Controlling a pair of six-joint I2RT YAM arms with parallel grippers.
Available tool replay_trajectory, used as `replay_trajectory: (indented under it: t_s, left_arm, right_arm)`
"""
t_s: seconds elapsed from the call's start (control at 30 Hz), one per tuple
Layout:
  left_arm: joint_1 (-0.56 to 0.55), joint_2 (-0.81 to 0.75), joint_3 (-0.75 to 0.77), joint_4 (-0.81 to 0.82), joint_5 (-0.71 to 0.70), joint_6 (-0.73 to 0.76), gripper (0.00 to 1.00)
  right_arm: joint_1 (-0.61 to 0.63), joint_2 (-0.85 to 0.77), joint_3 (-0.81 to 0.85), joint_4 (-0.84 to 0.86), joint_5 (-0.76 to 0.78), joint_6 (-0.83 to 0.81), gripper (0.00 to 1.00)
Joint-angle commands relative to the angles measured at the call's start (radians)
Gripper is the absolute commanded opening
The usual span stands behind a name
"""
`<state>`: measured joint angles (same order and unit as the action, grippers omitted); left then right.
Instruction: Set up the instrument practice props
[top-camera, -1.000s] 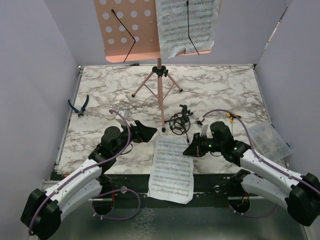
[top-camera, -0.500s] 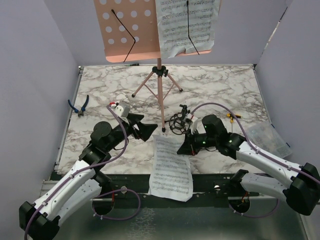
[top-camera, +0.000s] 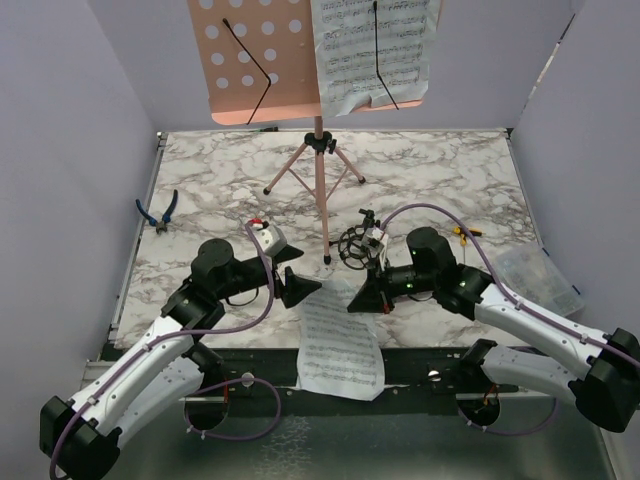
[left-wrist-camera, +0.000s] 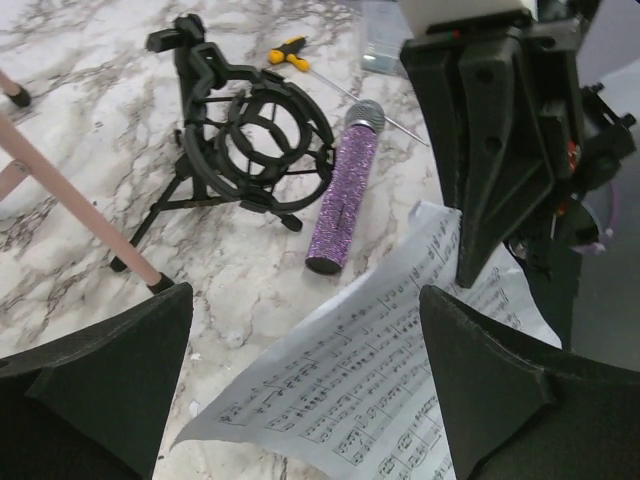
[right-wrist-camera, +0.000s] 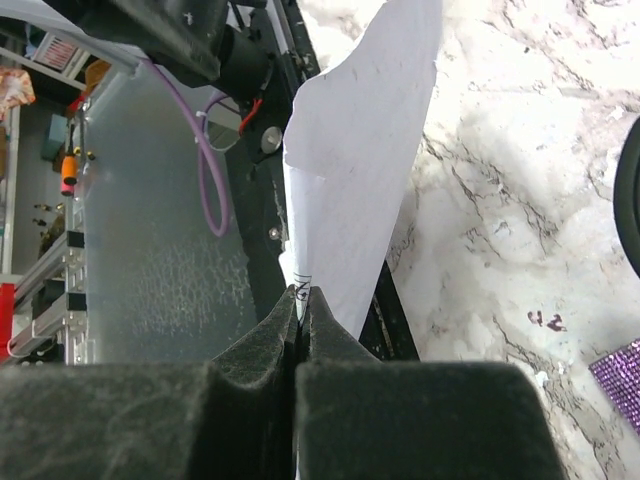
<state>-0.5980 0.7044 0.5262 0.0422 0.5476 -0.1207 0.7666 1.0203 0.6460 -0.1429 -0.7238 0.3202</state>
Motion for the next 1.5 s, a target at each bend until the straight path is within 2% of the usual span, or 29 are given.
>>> replay_trajectory:
  t_s: [0.0, 0.4, 0.83, 1.07, 1.23, 1.37, 1.47]
  left_arm:
    - [-0.003, -0.039, -0.019, -0.013, 0.163, 0.078, 0.95]
    - [-0.003, -0.039, -0.011, -0.077, 0.214, 0.173, 0.94]
    - [-0.003, 0.069, 0.048, -0.087, 0.301, 0.148, 0.8]
    - [-0.004, 0.072, 0.056, -0.087, 0.302, 0.154, 0.77]
    - [-0.003, 0.041, 0.05, -0.087, 0.228, 0.188, 0.81]
    - [-0.003, -0.026, 0.048, -0.087, 0.076, 0.226, 0.86]
    - [-0.004, -0.092, 0.041, -0.087, -0.089, 0.25, 0.89]
  right_arm:
    - [0.005, -0.015, 0.015, 0.04, -0.064, -0.022, 0.0]
    - [0.006, -0.011, 0.063, 0.048, -0.118, -0.02, 0.01]
    - [0.007, 0.004, 0.089, 0.046, -0.131, -0.02, 0.01]
    - [0.007, 0.008, 0.089, 0.049, -0.123, -0.019, 0.01]
    - [0.007, 0.008, 0.085, 0.052, -0.098, -0.019, 0.0]
    - [0.007, -0.007, 0.074, 0.078, -0.035, 0.008, 0.0]
    - [0.006, -0.009, 0.075, 0.084, 0.023, 0.027, 0.0]
